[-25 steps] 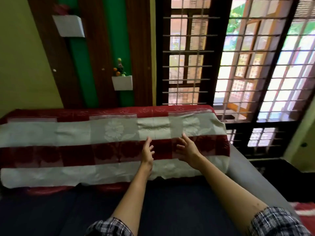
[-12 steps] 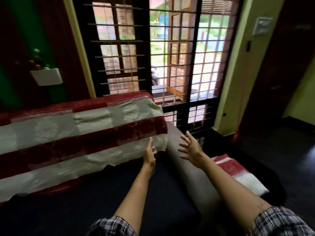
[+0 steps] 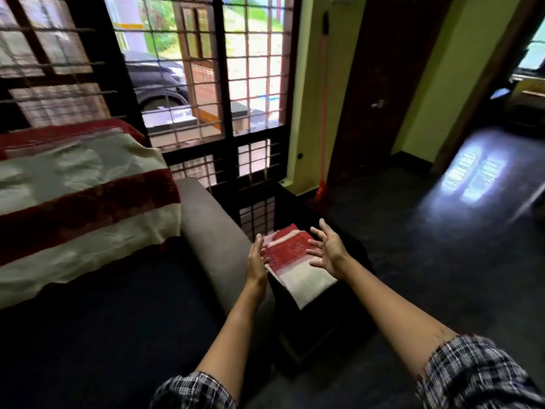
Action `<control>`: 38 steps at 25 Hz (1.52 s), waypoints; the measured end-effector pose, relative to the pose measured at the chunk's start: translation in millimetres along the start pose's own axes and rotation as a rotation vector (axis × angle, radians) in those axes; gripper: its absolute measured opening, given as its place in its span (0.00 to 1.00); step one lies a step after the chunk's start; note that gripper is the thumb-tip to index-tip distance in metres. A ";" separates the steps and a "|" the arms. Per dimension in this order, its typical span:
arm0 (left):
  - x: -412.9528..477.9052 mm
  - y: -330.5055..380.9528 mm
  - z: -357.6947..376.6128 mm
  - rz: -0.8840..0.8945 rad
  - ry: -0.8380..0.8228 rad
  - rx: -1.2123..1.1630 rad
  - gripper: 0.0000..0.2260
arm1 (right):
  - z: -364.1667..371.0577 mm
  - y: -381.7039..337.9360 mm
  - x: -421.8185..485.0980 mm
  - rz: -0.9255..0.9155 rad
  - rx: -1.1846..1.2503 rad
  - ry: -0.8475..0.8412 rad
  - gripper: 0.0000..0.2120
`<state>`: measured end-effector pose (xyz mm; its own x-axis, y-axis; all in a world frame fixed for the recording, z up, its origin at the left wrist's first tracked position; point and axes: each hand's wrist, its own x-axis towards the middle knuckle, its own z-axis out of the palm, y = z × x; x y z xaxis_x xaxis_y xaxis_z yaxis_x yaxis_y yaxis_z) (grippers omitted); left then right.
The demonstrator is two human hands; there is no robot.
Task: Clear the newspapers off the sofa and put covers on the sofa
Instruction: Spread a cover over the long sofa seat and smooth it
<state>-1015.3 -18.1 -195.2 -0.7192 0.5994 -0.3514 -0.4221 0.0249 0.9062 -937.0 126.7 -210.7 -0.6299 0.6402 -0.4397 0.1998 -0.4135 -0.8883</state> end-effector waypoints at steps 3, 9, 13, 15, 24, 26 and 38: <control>40.3 -32.5 37.2 -0.036 -0.010 0.025 0.21 | -49.3 11.3 27.0 0.048 0.003 0.036 0.30; 137.8 -86.7 89.9 -0.185 0.022 0.071 0.24 | -116.2 31.8 116.8 0.182 -0.008 0.084 0.31; 209.7 -114.8 120.3 -0.247 0.064 0.099 0.24 | -140.7 35.3 192.8 0.278 -0.027 0.085 0.31; 237.9 -124.4 133.9 -0.287 0.084 0.118 0.24 | -150.2 33.4 223.3 0.329 -0.045 0.072 0.31; 329.7 -174.6 167.9 -0.437 0.147 0.157 0.23 | -207.9 58.6 334.4 0.521 -0.030 0.120 0.30; 341.6 -190.1 175.0 -0.481 0.203 0.138 0.23 | -219.1 70.4 354.9 0.593 -0.039 0.119 0.29; 370.6 -260.1 206.1 -0.589 0.429 0.097 0.22 | -264.2 144.3 424.6 0.713 -0.511 -0.008 0.21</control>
<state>-1058.3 362.4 -512.7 -0.5496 0.0999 -0.8295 -0.7686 0.3286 0.5488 -977.3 509.9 -560.6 -0.2320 0.3344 -0.9134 0.8586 -0.3709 -0.3538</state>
